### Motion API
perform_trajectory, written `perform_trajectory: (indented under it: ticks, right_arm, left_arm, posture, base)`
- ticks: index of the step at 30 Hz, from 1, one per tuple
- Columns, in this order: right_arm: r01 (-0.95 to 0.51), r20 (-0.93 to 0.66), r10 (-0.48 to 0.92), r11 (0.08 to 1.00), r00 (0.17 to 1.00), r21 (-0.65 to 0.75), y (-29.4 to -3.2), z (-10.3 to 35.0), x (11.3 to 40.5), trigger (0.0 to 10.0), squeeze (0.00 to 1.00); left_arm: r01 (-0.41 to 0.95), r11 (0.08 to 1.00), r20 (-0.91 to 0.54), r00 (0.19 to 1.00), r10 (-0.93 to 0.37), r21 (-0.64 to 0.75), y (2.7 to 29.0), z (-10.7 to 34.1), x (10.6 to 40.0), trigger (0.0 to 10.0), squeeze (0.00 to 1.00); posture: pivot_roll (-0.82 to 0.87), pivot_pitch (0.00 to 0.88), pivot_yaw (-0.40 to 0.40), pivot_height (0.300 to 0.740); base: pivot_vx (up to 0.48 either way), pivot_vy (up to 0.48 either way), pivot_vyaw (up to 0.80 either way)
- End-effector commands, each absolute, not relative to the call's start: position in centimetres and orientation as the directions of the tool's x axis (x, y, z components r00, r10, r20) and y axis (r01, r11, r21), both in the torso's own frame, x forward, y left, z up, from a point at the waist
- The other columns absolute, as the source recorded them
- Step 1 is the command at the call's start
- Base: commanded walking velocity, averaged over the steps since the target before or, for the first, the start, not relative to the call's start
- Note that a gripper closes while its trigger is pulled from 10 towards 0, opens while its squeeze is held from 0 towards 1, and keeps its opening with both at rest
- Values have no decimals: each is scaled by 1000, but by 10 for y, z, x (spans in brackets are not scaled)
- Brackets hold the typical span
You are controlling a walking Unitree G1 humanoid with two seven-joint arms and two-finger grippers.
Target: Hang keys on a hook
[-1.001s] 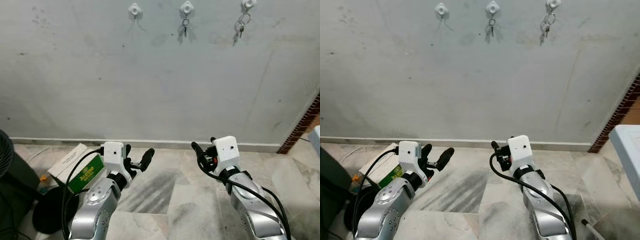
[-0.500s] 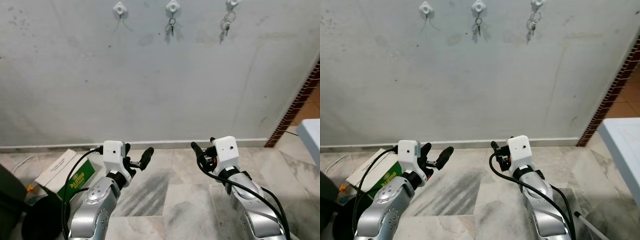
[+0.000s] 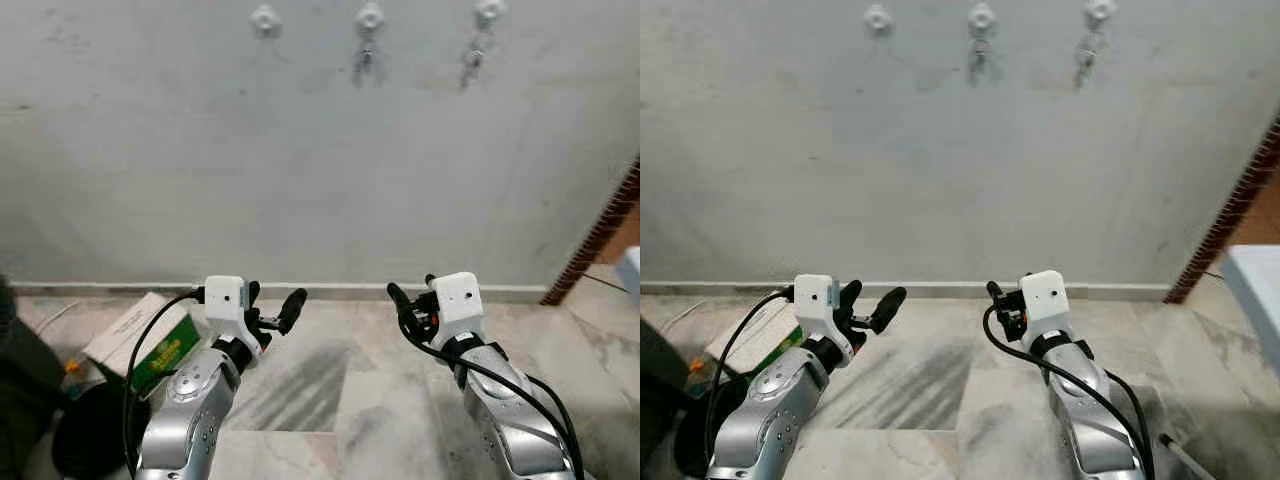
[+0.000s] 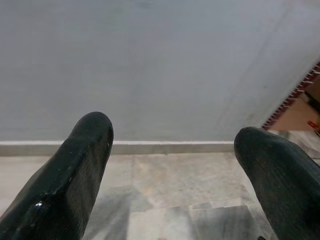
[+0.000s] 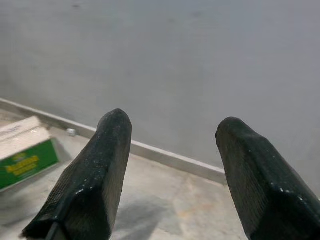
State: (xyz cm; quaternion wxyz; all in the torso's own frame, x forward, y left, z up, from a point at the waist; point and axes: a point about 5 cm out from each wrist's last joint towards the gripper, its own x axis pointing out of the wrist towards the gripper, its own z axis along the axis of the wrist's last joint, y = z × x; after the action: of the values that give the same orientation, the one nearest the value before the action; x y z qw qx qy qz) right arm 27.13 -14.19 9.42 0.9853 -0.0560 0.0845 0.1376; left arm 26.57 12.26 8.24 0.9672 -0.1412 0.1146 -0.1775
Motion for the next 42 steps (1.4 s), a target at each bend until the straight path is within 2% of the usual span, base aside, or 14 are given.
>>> perform_trajectory:
  ticks: [1,15,23,30,36,42]
  right_arm:
    - [-293,-179,276,953,944,-78,-136,94,271,10000,0]
    - [-291,-179,274,954,945,-76,-136,94,271,10000,0]
    - [-288,-178,271,955,946,-76,-136,94,271,10000,0]
    - [-284,-182,267,956,946,-76,-136,94,270,10000,0]
    - [-282,-180,265,956,947,-78,-136,94,271,10000,0]
    - [-285,-179,267,955,947,-80,-135,95,271,10000,0]
  left_arm:
    - [301,906,-181,914,-363,-299,128,82,266,10000,0]
    - [303,907,-186,912,-365,-293,128,81,266,10000,0]
    - [316,910,-176,912,-369,-270,127,82,267,10000,0]
    - [319,915,-172,915,-365,-248,127,83,268,10000,0]
    - [301,940,-165,930,-327,-163,134,83,271,10000,0]
    - [298,939,-184,926,-328,-174,138,81,273,10000,0]
  posture:
    - [-80,0,107,740]
    - [-81,0,108,740]
    - [-81,0,108,740]
    - [-86,0,110,740]
    - [-86,0,110,740]
    - [-83,0,110,740]
  base:
    - [0,465,0]
    - [0,452,0]
    - [0,37,0]
    - [0,0,-723]
    - [0,0,-763]
    - [0,0,-763]
